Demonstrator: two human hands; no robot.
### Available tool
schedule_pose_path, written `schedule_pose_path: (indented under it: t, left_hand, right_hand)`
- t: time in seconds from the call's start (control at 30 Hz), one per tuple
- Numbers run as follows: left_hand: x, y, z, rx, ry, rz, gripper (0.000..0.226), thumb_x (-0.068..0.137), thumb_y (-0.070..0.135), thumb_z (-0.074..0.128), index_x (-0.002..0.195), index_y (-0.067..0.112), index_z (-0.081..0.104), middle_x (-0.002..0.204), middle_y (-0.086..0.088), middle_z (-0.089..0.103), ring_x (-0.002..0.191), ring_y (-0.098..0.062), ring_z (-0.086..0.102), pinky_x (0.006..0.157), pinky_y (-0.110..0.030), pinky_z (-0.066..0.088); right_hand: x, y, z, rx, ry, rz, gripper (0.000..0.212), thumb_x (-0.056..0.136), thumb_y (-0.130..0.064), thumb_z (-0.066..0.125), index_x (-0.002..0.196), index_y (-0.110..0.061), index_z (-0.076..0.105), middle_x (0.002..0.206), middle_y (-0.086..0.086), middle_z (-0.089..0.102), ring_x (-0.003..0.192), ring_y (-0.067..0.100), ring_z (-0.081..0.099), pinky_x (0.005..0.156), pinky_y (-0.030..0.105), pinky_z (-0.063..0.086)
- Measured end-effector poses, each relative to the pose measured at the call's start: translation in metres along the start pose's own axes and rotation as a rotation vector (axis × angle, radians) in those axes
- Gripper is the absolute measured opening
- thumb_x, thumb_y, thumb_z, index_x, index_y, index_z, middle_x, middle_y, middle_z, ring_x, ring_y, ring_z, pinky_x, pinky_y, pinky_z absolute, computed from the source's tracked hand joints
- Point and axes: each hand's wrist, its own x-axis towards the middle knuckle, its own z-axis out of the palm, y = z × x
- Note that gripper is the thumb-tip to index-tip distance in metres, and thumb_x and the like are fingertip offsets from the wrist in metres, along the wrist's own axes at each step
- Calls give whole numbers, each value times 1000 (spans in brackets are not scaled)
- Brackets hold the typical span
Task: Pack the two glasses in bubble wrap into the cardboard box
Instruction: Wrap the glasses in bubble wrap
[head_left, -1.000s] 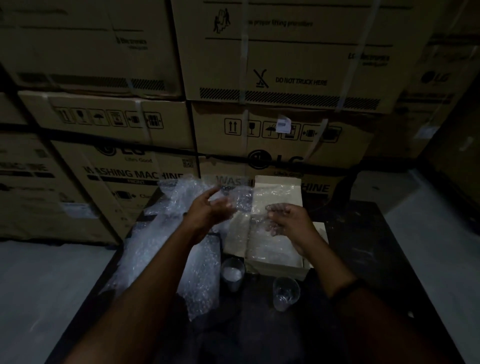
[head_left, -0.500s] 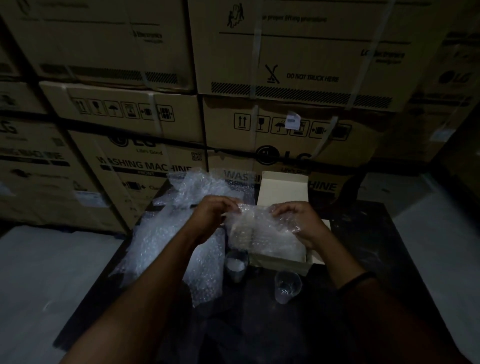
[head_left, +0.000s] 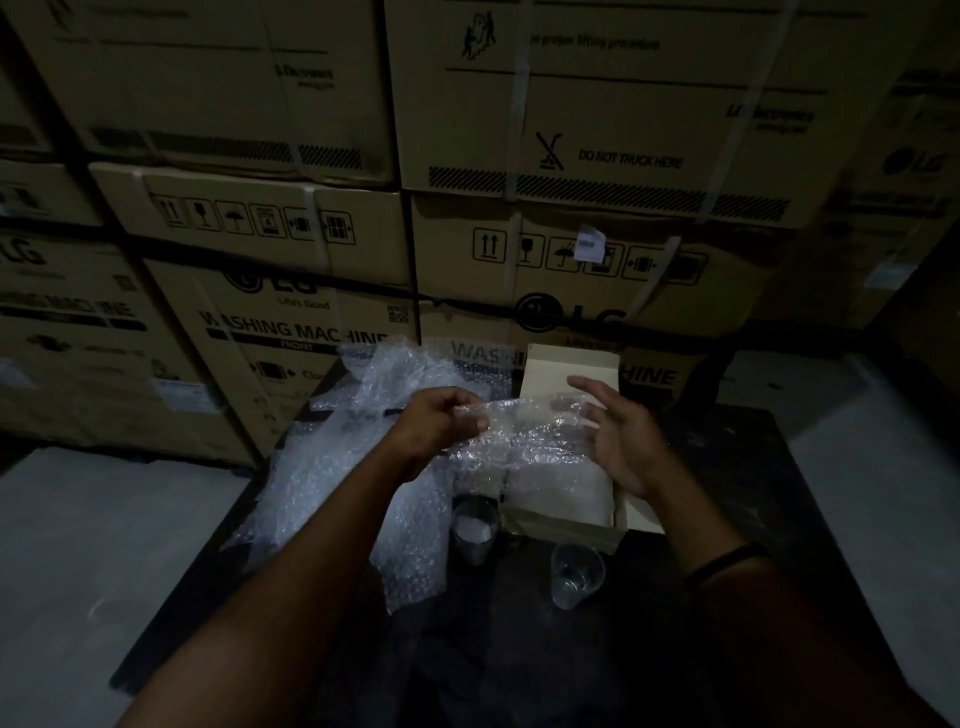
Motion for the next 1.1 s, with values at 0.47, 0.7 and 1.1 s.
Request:
schedule_pose_path:
  t: [0.47,0.7,1.1]
  left_hand:
    - [-3,-9,-4,-244,-193,-293,64,85,64,45,124,15,60,123,-20,57,107,-39,59,79,-46,57]
    - [6,-17,-7,80,-20,-93,11,80,-2,71,90,4,69,85,-12,69,77,-22,65,67,-31,53]
    - [0,-21,6,32,-15,7,38,75,-12,71,107,5,60,86,-18,65,79,-25,65,71,-31,58]
  right_hand:
    - [1,8,13,-361,62,-98,15,85,11,56,85,3,68,81,28,66,67,32,65,54,28,54]
    - [1,11,7,-407,-67,-57,21,79,6,55,89,-2,72,88,18,73,85,31,68,72,32,56]
    - [4,10,24,-1323,-158,-298,39,82,-6,68,118,-20,66,111,-2,67,95,5,58,76,10,39]
